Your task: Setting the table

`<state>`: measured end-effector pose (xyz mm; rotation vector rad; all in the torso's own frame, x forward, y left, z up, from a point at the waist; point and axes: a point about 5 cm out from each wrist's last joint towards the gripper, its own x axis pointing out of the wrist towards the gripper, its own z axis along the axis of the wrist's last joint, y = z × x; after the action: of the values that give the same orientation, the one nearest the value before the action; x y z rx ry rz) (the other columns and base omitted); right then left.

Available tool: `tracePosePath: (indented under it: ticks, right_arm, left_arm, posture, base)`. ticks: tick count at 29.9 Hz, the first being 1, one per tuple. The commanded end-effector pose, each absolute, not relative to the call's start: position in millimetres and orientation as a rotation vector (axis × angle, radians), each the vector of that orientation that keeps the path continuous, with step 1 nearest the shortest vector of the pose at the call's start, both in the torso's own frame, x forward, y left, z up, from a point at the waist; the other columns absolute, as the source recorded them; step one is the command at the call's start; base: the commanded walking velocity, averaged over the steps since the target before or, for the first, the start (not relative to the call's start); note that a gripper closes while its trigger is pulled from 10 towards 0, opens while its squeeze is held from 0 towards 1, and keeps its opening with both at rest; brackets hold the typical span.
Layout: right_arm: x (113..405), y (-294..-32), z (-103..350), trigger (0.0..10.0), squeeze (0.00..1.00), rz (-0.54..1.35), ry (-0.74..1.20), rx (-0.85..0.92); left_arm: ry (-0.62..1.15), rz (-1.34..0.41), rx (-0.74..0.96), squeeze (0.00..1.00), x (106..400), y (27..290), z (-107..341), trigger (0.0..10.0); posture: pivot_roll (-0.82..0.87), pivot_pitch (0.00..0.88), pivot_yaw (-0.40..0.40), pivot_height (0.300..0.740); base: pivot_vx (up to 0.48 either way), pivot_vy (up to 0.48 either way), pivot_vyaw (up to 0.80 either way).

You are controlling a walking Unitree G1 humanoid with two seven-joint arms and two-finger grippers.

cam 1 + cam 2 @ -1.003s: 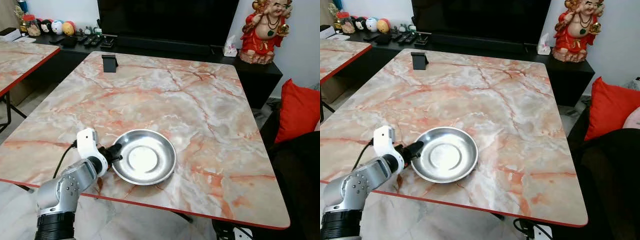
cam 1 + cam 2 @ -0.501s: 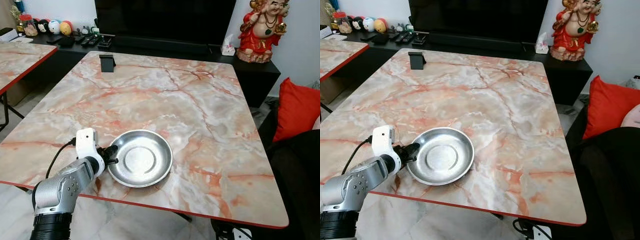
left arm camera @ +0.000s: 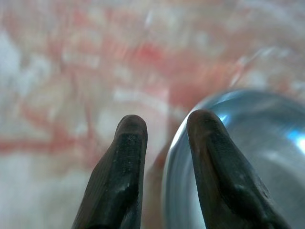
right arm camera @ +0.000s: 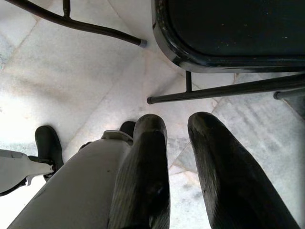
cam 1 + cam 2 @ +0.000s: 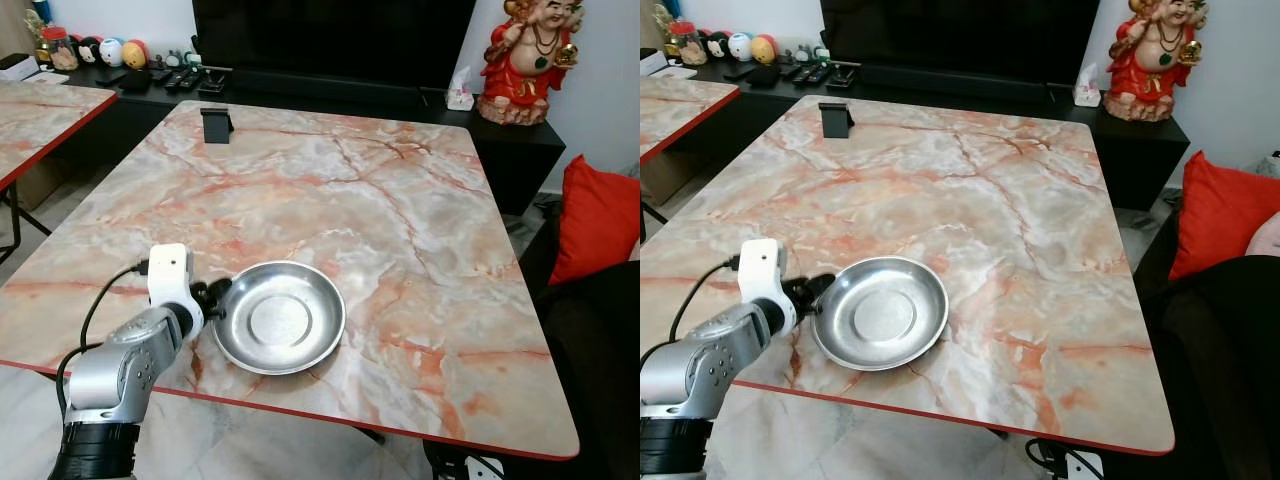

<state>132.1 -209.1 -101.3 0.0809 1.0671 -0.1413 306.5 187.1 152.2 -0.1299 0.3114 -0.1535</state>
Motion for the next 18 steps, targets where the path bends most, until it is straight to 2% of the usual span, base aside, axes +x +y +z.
tracePosePath:
  ticks: [1,7,10,14,18]
  right_arm:
    - [130.6,-212.6,-101.2,10.0,0.0,-0.148,1.073,0.076]
    - [131.0,-213.6,-100.9,10.0,0.0,-0.154,1.071,0.075]
    - [131.5,-214.7,-100.5,10.0,0.0,-0.168,1.064,0.078]
    - [131.6,-216.1,-100.1,10.0,0.0,-0.192,1.055,0.083]
    - [130.9,-217.1,-100.2,10.0,0.0,-0.227,1.047,0.101]
  left_arm:
    - [0.245,-0.181,-0.075,0.0,309.6,181.4,166.4,10.0]
    - [0.087,-0.12,-0.035,0.0,316.2,178.1,176.9,10.0]
    - [0.016,-0.125,0.07,0.0,319.6,163.6,170.9,10.0]
    - [-0.035,-0.129,0.042,0.0,321.3,148.8,163.7,10.0]
    - [-0.093,-0.129,0.124,0.0,321.2,139.2,156.8,10.0]
  posture:
    - [0.15,0.0,-0.079,0.727]
    - [0.15,0.0,-0.09,0.727]
    - [0.14,0.0,-0.095,0.727]
    - [0.11,0.0,-0.081,0.727]
    - [0.1,0.0,-0.071,0.727]
  base:
    - [0.0,0.0,0.0]
    - [0.0,0.0,0.0]
    - [0.0,0.0,0.0]
    - [0.0,0.0,0.0]
    - [0.0,0.0,0.0]
